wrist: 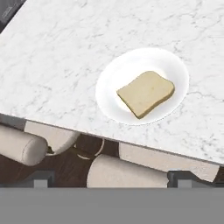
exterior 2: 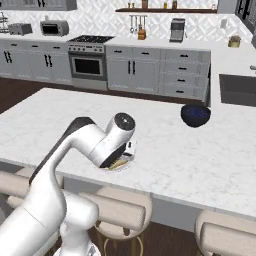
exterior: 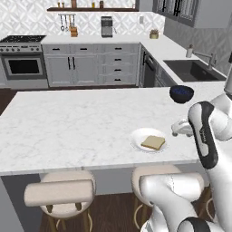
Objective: Start the toaster. Once the lever pops up, take the bread to the plate on the dining counter.
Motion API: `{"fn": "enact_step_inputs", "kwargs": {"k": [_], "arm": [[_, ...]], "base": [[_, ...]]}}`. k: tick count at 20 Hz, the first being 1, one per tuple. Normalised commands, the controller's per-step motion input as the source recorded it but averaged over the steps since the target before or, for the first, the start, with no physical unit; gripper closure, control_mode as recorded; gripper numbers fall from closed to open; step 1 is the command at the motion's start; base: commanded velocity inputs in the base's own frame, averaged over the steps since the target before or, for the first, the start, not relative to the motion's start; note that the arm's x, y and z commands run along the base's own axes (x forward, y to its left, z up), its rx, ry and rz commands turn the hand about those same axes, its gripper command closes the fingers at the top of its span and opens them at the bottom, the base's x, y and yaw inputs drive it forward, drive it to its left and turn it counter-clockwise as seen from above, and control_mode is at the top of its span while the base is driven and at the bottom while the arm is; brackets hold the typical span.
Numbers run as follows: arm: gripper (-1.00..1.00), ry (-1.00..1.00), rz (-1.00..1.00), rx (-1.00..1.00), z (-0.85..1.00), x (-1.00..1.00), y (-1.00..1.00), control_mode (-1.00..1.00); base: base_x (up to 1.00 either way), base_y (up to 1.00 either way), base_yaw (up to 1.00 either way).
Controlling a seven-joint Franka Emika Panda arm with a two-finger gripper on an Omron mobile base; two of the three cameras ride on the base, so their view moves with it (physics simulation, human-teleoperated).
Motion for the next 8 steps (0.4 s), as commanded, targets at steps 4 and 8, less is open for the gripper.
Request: {"fn": "enact_step_inputs", "kwargs": {"k": [4,8], "arm": [[-1.00,-0.06,-0.28,-0.12,0.04,-1.00,0.55,-1.00],[-1.00,-0.02,-0.17,-0.16,0.33,-1.00,0.58,-1.00]], "base": [[0.00,0.00,0.00],[0.00,0.00,0.00]]}}
